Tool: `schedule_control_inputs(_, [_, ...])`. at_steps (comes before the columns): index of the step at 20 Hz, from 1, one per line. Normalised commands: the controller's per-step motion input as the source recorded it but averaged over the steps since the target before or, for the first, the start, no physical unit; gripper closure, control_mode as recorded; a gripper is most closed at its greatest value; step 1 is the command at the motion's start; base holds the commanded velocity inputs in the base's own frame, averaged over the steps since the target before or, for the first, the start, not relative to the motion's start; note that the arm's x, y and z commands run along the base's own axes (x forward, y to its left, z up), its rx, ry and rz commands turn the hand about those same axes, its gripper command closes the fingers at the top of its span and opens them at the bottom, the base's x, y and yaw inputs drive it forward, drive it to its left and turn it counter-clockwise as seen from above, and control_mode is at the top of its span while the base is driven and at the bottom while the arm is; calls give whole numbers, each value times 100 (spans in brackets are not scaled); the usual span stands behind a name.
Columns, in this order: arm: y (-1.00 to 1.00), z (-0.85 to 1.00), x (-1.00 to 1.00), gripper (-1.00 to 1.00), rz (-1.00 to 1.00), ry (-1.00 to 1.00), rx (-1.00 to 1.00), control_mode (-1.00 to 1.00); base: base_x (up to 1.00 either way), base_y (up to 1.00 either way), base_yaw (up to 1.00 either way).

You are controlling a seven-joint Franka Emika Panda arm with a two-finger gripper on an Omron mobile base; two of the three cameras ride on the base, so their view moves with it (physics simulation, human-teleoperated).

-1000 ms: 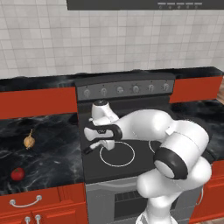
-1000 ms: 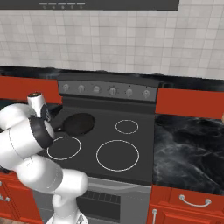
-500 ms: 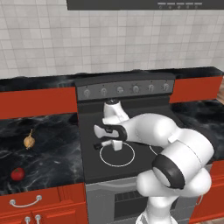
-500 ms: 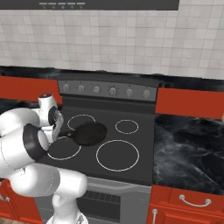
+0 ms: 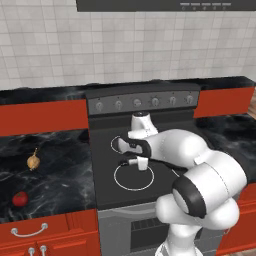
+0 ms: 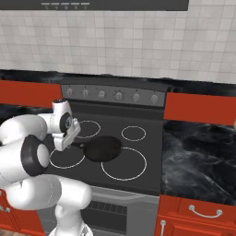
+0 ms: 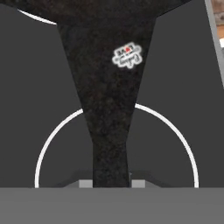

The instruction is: Place the pan on the front right burner on the stove. Then place the tomato and the onion in the pan and turn on the front right burner.

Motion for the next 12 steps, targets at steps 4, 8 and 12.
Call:
schedule_control_inputs(4, [-38,0,0,100,-2,0,0,-100,0,0,0])
schedule_control_inputs(8, [-39,0,0,100,0,0,0,-100,0,0,0])
schedule_control_inputs(12, [-46,0,0,100,0,0,2,-100,0,0,0])
